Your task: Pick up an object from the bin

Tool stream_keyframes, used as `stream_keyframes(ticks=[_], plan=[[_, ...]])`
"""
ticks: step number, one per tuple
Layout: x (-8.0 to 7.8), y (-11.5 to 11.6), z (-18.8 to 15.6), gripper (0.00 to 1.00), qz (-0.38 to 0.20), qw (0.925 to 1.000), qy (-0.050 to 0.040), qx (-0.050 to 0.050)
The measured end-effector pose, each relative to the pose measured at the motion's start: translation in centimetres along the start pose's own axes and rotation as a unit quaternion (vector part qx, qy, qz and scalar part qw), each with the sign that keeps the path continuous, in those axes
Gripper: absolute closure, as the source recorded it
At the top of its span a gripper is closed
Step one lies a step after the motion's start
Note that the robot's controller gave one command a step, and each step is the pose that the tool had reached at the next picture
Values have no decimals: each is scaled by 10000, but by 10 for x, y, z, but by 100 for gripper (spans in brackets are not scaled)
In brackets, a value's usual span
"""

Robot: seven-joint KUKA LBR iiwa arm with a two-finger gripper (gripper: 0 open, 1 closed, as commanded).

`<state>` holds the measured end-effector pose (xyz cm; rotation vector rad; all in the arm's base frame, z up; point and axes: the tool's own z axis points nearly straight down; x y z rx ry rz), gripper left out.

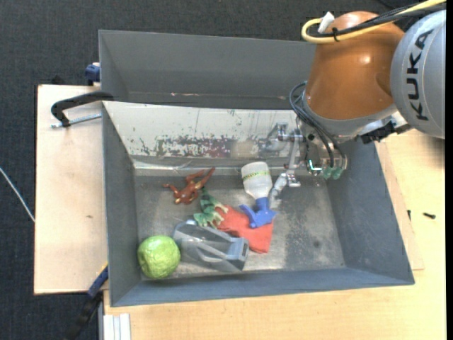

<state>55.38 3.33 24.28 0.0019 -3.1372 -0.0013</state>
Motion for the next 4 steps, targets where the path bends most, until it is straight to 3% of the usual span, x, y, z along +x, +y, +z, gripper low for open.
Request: stream_keyframes(ticks=[1,2,3,4], plan=[[-1,0,-4,0,4,10000,-39,-1],[0,-4,42,0,31,10000,-68,-4],[-5,-11,93,0,-135,9999,-42,-1],[17,-15,125,0,-1011,9949,-30,1]])
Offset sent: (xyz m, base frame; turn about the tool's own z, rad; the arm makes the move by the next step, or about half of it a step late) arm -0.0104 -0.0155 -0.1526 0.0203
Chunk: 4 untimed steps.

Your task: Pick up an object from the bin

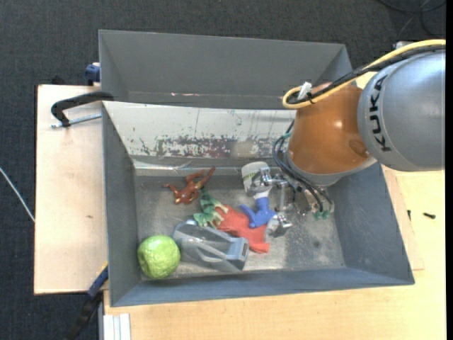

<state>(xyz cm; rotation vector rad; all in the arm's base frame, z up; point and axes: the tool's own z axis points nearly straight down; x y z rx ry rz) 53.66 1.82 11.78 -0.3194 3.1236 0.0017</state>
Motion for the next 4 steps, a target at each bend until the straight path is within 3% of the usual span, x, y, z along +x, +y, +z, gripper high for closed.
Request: stream_keyframes(ticks=[1,2,3,4], plan=[[5,1,29,0,-1523,9883,-1,2],[2,6,42,0,-2057,9786,1,0],[22,21,43,100,-3774,9260,-77,44],[22,21,43,100,-3773,9260,-77,44]])
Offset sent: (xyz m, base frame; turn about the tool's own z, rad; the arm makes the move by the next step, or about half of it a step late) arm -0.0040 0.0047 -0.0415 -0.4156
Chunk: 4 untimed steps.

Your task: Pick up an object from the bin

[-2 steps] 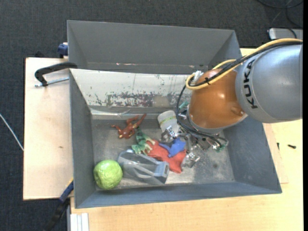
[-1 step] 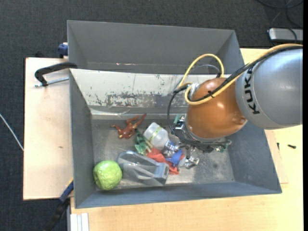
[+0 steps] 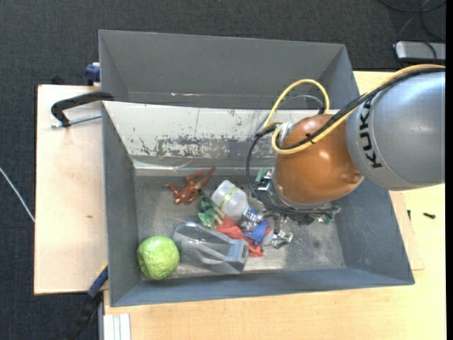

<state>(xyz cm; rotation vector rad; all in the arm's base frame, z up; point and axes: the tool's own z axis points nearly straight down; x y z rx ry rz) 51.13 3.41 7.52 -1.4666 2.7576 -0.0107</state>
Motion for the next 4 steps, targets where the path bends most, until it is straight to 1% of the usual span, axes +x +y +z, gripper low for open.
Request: stream_keyframes(ticks=[1,2,3,4], plan=[[4,8,-38,100,-140,9999,43,-62],[7,3,-89,100,-359,9993,40,-66],[30,0,-117,100,-97,9999,44,-67],[30,0,-117,100,-98,9999,44,-68]])
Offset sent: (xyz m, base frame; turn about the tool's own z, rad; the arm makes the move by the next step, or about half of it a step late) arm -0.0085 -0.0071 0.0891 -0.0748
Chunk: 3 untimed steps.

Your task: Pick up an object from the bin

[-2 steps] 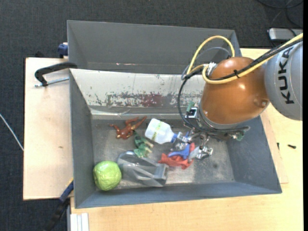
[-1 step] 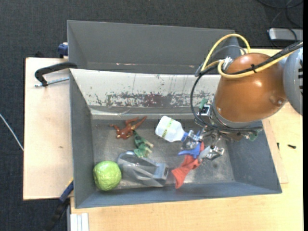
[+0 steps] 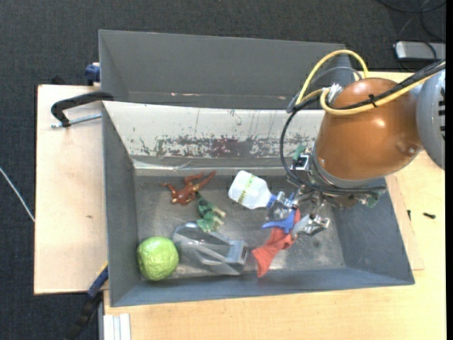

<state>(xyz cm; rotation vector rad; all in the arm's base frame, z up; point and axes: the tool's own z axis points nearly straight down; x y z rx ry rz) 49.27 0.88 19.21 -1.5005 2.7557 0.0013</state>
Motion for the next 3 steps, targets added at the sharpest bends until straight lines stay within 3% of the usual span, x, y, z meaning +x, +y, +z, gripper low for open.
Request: stream_keyframes(ticks=[1,2,3], plan=[[33,-35,118,100,-902,9959,-2,4],[33,-35,118,100,-902,9959,-2,4],[30,-38,-12,100,-862,9963,1,4]])
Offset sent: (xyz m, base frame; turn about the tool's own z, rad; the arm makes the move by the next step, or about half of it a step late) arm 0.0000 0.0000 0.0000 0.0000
